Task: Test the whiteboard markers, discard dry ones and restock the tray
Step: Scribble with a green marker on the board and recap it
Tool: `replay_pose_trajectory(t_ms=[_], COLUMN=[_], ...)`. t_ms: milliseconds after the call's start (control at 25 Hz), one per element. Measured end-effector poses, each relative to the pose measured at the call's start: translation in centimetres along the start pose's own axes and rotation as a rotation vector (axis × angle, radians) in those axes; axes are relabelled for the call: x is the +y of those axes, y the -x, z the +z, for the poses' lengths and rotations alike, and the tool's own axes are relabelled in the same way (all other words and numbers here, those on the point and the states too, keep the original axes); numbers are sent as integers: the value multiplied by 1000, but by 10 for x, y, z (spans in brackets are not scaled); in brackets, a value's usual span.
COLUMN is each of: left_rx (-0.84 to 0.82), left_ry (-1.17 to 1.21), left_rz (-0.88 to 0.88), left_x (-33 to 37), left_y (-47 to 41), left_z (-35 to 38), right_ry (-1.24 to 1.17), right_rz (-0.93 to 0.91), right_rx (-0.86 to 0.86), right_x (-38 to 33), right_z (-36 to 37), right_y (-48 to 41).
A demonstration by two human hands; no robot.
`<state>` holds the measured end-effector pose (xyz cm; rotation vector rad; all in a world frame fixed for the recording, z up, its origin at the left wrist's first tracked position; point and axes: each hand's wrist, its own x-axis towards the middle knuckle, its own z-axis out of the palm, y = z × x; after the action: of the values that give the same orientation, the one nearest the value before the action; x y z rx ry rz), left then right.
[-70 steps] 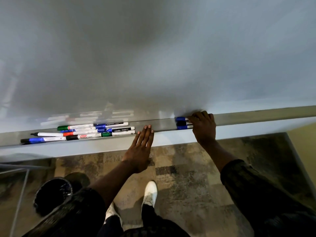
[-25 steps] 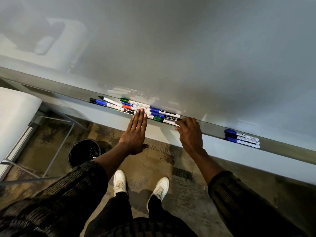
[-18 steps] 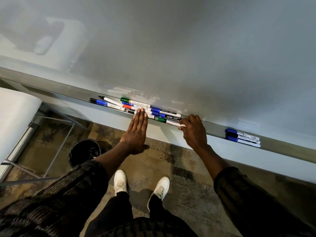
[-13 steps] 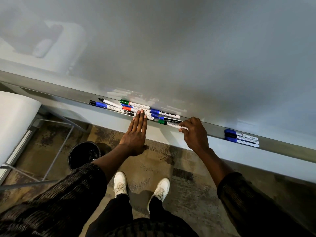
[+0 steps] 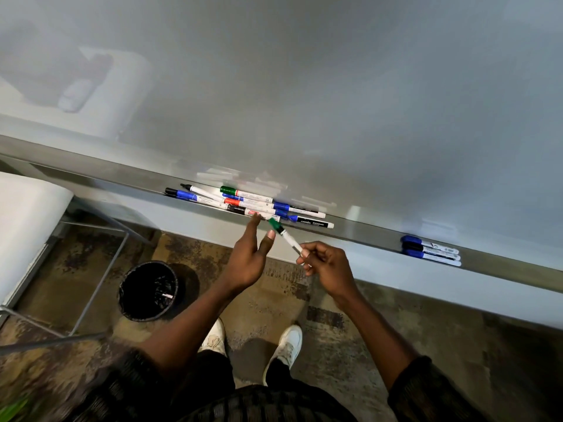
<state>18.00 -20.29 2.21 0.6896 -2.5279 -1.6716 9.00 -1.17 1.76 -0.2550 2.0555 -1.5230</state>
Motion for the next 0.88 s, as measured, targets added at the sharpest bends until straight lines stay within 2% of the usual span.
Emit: replay_pose_trajectory(t_ms=[120,200,400,640,760,880], left_rx=[113,124,35,56,129,214], left_ry=[470,686,909,954,1061,1135], left_rz=[-150,-236,-296,-243,-312,-364], left_x=[23,30,36,30,31,31], left_y=[10,12,19,25,27,21], left_z=[-13,-31,-68,-116,-133,-151], right_ry=[-156,-218,-213,-271,-26,441], right_rz=[62,102,171,169,10,-301], right_rx=[-79,-82,-135,-151,-19,152], right_x=[-8,-21,-66,-100,-106,-114], right_z=[23,40,83,140,164,185], right_y=[13,20,26,33,35,33])
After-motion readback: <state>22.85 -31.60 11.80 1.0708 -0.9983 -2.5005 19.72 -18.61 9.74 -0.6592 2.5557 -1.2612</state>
